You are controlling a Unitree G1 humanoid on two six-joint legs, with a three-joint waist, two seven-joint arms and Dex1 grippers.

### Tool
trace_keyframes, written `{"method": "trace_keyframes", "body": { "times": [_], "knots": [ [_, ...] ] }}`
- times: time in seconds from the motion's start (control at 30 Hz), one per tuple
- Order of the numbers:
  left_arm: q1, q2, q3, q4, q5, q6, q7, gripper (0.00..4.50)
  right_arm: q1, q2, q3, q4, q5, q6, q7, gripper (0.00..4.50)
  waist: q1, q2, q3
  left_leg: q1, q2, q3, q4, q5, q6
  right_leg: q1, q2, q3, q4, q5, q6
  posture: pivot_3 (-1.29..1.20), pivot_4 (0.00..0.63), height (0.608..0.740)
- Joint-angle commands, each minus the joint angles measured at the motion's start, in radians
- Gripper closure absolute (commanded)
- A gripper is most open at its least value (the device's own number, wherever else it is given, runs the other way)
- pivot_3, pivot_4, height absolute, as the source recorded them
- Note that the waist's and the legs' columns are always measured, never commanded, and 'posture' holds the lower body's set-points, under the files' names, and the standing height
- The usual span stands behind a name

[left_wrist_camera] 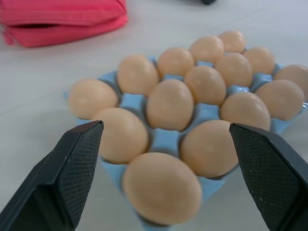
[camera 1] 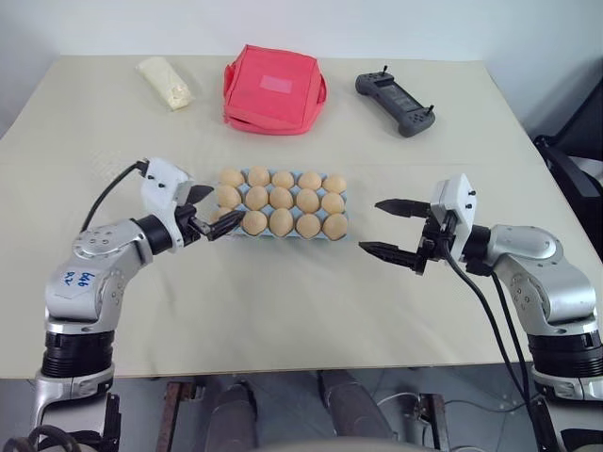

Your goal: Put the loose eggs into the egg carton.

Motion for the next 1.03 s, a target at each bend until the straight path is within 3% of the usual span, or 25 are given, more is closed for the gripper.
{"method": "trace_keyframes", "body": {
  "times": [0.03,0.27,0.53,1.03],
  "knots": [
    [0.003,0.057,0.096,-0.014,-0.041,-0.045,-0.064,0.03,-0.013,-0.016,-0.030,-0.003,0.015,-0.028,0.008,0.00,-0.001,0.000,0.000,0.000,0.000,0.000,0.000,0.000,0.000,0.000,0.000,0.000,0.000,0.000,0.000,0.00,0.150,0.740],
    [0.088,0.105,0.162,0.087,-0.102,-0.170,-0.278,0.03,-0.009,-0.029,-0.026,0.024,0.010,-0.059,0.038,0.00,-0.002,0.000,0.000,0.000,0.000,0.000,-0.001,0.000,0.000,0.000,0.000,0.000,0.000,-0.001,-0.001,0.00,0.150,0.740],
    [0.138,0.191,0.163,0.250,-0.074,-0.297,-0.440,0.03,0.054,-0.069,-0.031,0.027,0.025,-0.081,0.116,0.00,-0.002,0.000,0.000,0.000,0.000,0.000,-0.001,0.000,0.000,0.000,0.000,-0.001,0.000,-0.002,-0.004,0.00,0.150,0.740],
    [0.105,0.165,0.122,0.272,-0.052,-0.386,-0.448,0.03,0.085,-0.061,-0.036,0.001,0.033,-0.073,0.078,0.00,-0.002,0.000,0.000,0.000,0.001,0.000,-0.001,0.000,0.000,-0.001,0.000,-0.001,0.000,-0.001,-0.002,0.00,0.150,0.740]
  ]
}}
